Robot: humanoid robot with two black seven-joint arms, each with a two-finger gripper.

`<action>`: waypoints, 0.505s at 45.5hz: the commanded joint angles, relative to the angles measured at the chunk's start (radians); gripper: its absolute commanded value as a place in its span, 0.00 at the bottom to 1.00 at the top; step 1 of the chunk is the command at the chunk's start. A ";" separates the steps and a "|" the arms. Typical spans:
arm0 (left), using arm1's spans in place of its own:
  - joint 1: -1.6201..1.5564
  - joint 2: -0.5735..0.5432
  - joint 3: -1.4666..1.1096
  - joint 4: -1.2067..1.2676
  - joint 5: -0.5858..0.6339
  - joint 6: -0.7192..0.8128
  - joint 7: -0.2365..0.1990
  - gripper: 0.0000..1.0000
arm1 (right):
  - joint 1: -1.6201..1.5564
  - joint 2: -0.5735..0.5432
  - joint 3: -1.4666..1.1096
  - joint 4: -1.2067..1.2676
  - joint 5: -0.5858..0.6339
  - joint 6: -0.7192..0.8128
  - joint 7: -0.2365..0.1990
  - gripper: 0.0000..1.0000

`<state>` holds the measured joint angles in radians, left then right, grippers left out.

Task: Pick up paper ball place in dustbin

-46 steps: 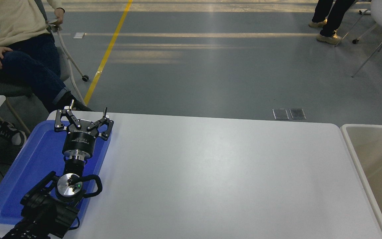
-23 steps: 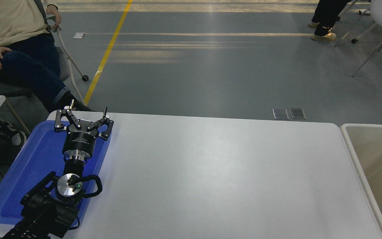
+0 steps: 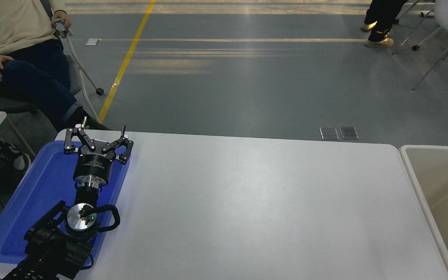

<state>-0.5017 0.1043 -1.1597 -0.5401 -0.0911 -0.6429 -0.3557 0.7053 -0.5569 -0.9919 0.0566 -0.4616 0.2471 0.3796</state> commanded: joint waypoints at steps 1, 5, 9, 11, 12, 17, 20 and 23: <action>0.000 0.000 0.000 0.000 0.001 0.000 0.000 1.00 | -0.032 0.017 0.042 -0.003 0.015 -0.038 -0.027 0.58; 0.000 0.000 0.000 0.000 -0.001 0.000 0.000 1.00 | -0.033 0.018 0.062 -0.003 0.015 -0.038 -0.028 0.84; 0.000 0.000 0.000 0.000 -0.001 0.000 0.000 1.00 | -0.033 0.020 0.082 -0.003 0.015 -0.038 -0.030 0.89; 0.000 0.000 0.000 0.000 0.001 0.000 -0.002 1.00 | -0.033 0.023 0.085 -0.003 0.015 -0.038 -0.033 0.90; 0.000 0.000 0.000 0.000 -0.001 0.000 -0.002 1.00 | -0.033 0.023 0.085 -0.003 0.015 -0.038 -0.034 0.91; 0.000 0.000 0.000 0.002 -0.001 0.000 0.000 1.00 | -0.033 0.025 0.093 -0.004 0.017 -0.038 -0.036 0.98; 0.000 0.000 0.000 0.000 -0.001 0.000 0.000 1.00 | -0.033 0.025 0.122 -0.004 0.015 -0.040 -0.038 0.99; 0.000 0.000 0.000 0.000 -0.001 0.000 0.000 1.00 | -0.033 0.023 0.133 -0.004 0.015 -0.040 -0.038 0.99</action>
<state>-0.5017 0.1043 -1.1597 -0.5394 -0.0918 -0.6429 -0.3566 0.6750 -0.5360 -0.9051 0.0530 -0.4476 0.2112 0.3479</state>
